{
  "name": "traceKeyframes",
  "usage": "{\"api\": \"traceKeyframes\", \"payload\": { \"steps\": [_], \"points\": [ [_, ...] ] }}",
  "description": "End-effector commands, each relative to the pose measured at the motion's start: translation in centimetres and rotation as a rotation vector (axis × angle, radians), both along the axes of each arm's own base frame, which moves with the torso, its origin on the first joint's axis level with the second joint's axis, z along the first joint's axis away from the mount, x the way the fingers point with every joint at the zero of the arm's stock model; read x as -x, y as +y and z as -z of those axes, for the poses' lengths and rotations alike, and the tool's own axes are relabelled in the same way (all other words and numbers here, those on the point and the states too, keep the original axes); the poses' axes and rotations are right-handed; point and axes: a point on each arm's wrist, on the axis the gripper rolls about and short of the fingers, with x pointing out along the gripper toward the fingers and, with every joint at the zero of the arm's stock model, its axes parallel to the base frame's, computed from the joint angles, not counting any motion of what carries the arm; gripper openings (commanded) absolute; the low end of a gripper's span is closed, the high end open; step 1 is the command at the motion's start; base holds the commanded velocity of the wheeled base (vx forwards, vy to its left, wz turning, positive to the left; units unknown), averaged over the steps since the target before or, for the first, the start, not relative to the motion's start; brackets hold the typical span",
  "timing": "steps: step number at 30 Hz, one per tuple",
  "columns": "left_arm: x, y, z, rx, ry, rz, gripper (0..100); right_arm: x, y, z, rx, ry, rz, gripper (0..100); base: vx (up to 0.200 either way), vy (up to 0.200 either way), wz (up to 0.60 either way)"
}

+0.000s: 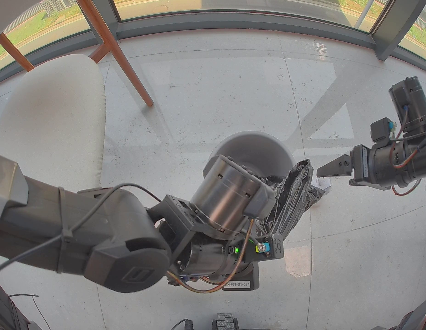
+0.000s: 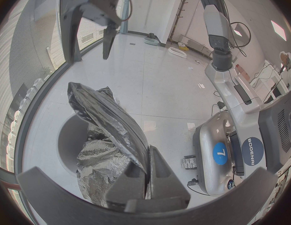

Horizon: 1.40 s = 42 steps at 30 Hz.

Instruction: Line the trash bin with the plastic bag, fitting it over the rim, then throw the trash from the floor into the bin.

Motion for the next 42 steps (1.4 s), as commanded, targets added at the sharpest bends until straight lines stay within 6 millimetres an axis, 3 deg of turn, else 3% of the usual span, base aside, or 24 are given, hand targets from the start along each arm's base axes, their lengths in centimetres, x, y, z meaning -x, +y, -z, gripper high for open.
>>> {"api": "traceKeyframes", "payload": {
  "steps": [1,17,26,36,42],
  "points": [
    [0.4,-0.5,0.3,-0.009,0.0,0.014,0,-2.5,1.5,2.2,0.085,0.048,-0.028,100,0.0,0.0,0.0],
    [0.4,-0.4,0.3,-0.016,-0.005,0.004,0,-5.1,2.9,2.0,0.116,0.012,-0.073,100,0.0,0.0,0.0],
    [0.4,-0.5,0.1,-0.01,-0.01,0.003,0,-5.1,2.4,3.6,0.198,0.043,-0.122,100,0.0,0.0,0.0],
    [0.1,-0.3,0.1,-0.016,-0.024,-0.023,0,-4.8,2.3,3.1,0.209,0.025,-0.139,100,0.0,0.0,0.0],
    [-0.1,-0.4,-0.1,0.008,-0.029,-0.074,0,-2.6,1.3,2.5,0.242,0.099,-0.153,100,0.0,0.0,0.0]
  ]
}}
